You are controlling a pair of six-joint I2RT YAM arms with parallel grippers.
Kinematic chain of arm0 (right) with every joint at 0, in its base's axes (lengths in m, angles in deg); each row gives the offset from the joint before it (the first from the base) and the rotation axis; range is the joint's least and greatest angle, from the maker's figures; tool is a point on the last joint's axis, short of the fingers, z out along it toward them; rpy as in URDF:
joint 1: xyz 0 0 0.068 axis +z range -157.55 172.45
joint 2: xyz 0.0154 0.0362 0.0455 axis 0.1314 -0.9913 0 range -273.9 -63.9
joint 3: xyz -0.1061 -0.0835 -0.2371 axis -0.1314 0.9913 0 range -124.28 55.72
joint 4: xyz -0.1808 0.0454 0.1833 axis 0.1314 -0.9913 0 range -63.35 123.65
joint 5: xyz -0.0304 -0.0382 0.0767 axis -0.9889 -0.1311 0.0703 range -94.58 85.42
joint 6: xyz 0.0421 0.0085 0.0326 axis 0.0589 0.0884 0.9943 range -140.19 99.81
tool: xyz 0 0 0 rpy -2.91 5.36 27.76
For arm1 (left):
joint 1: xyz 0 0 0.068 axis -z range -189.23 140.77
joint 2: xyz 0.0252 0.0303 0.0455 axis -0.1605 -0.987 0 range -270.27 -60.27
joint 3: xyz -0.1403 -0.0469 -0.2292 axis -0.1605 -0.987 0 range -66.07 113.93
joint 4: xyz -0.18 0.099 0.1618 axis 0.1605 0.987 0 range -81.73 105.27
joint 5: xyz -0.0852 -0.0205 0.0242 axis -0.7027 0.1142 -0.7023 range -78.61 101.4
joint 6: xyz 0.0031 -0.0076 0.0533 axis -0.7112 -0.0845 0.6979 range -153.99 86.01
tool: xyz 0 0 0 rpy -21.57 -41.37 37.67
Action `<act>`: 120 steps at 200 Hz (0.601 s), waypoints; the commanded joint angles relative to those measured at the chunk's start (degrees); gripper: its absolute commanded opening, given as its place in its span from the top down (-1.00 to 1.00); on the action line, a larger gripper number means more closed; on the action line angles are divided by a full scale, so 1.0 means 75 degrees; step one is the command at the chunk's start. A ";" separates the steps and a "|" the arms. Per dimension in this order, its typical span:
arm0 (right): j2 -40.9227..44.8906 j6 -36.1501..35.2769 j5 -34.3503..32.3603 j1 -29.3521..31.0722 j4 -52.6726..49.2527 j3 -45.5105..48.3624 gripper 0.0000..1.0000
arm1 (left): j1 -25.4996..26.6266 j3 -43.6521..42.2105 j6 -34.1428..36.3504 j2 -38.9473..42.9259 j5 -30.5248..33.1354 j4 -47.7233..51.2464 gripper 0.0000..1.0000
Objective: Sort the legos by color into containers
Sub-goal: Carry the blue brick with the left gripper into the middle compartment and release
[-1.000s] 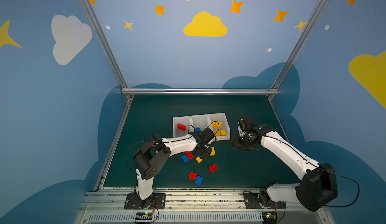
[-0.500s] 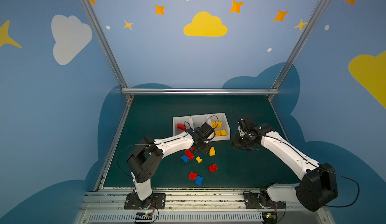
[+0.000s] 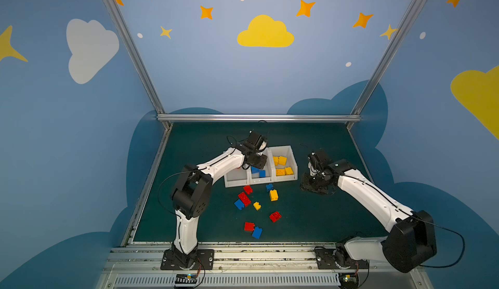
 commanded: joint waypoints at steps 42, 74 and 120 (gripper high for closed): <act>0.0077 0.0092 -0.0035 -0.0039 -0.0166 -0.0073 -0.12 | 0.0017 -0.0136 -0.0021 0.0384 -0.0132 0.0073 -0.21; -0.0008 0.0085 -0.0239 0.0021 -0.0310 -0.0208 -0.10 | -0.0062 -0.0853 -0.0208 0.1227 -0.0098 -0.0167 -0.27; -0.0903 -0.0274 -0.0746 0.0856 -0.0807 -0.1006 -0.10 | -0.0597 -0.2978 -0.0847 0.3353 0.0118 -0.0565 -0.39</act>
